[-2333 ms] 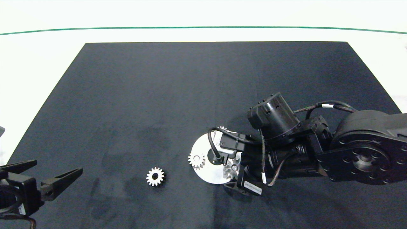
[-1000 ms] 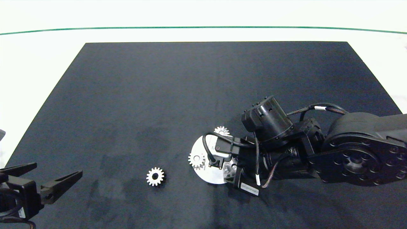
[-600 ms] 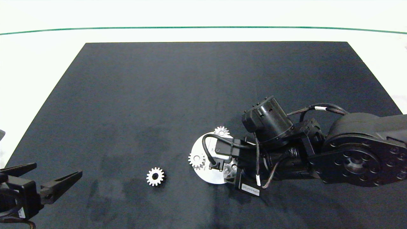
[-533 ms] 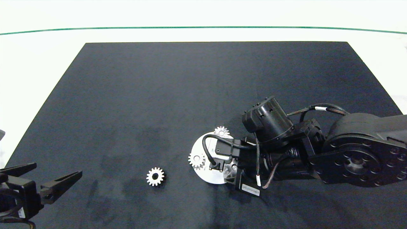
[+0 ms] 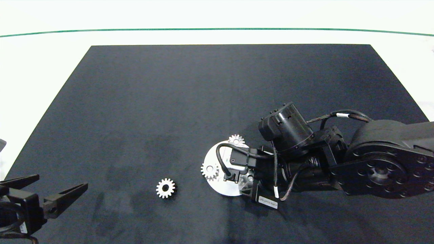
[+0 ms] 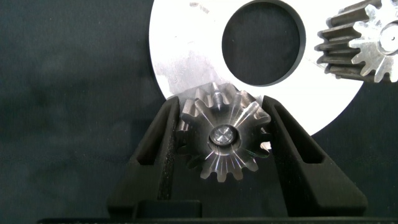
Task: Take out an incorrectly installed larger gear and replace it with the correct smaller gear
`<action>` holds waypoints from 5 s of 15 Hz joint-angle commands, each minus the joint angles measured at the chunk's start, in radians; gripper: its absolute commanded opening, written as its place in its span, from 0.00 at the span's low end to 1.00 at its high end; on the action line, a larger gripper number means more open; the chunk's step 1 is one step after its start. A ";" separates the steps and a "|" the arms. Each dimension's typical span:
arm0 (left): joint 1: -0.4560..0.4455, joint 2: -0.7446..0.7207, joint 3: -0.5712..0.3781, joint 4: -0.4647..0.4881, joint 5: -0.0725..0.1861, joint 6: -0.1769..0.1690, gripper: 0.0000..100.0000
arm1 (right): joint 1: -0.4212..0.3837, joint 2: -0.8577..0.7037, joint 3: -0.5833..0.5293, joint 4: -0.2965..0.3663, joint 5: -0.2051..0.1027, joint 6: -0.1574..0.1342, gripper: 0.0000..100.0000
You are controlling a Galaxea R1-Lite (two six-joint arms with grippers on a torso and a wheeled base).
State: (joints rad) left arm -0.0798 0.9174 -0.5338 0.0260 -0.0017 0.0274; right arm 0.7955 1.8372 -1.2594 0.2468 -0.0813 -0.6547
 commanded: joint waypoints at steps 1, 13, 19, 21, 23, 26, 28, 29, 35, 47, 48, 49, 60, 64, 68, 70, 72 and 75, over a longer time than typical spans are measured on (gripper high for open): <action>0.000 0.000 0.000 -0.001 0.000 0.000 1.00 | 0.001 -0.003 -0.006 -0.001 0.002 -0.005 0.28; 0.055 -0.014 -0.003 -0.064 -0.001 -0.021 1.00 | 0.004 -0.032 -0.092 0.075 0.006 -0.003 0.28; 0.103 -0.014 -0.002 -0.066 -0.041 -0.021 1.00 | -0.013 -0.092 -0.091 0.077 0.000 0.009 0.28; 0.101 -0.014 -0.003 -0.066 -0.041 -0.020 1.00 | -0.052 -0.113 -0.091 0.077 -0.026 0.069 0.28; 0.101 -0.015 -0.003 -0.066 -0.041 -0.015 1.00 | -0.108 -0.133 -0.086 0.077 -0.075 0.130 0.28; 0.101 -0.012 -0.002 -0.061 -0.040 -0.012 1.00 | -0.187 -0.151 -0.064 0.077 -0.087 0.201 0.28; 0.098 -0.003 0.000 -0.061 -0.040 -0.008 1.00 | -0.248 -0.151 -0.015 0.072 -0.087 0.224 0.28; 0.098 0.004 0.000 -0.061 -0.038 0.000 1.00 | -0.268 -0.150 0.005 0.069 -0.083 0.237 0.28; 0.098 0.018 0.002 -0.061 -0.038 0.022 1.00 | -0.314 -0.150 0.049 0.066 -0.081 0.322 0.28; 0.098 0.018 0.011 -0.061 -0.035 0.022 1.00 | -0.334 -0.151 0.078 0.066 -0.083 0.323 1.00; 0.098 0.018 0.011 -0.061 -0.035 0.023 1.00 | -0.335 -0.151 0.083 0.066 -0.080 0.323 1.00; 0.100 0.018 0.012 -0.061 -0.035 0.032 1.00 | -0.335 -0.153 0.087 0.066 -0.080 0.323 1.00; 0.018 0.011 0.057 -0.057 -0.044 0.143 1.00 | -0.328 -0.490 0.198 0.069 -0.100 0.428 1.00; -0.041 0.018 0.061 0.000 -0.046 0.233 1.00 | -0.332 -0.621 0.219 0.074 -0.143 0.471 1.00; -0.138 0.090 0.034 0.017 -0.046 0.246 1.00 | -0.337 -0.728 0.264 0.072 -0.183 0.478 1.00; -0.166 0.144 0.011 0.015 -0.044 0.262 1.00 | -0.348 -0.765 0.281 0.072 -0.183 0.478 1.00; -0.219 0.158 0.003 0.015 -0.044 0.261 1.00 | -0.352 -0.790 0.301 0.072 -0.183 0.478 1.00; -0.334 0.190 0.025 0.014 -0.047 0.256 1.00 | -0.352 -0.803 0.305 0.072 -0.181 0.483 1.00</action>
State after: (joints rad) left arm -0.3689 1.0743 -0.5185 0.0402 -0.0481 0.2828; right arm 0.4430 1.0453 -0.9557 0.3179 -0.2626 -0.1687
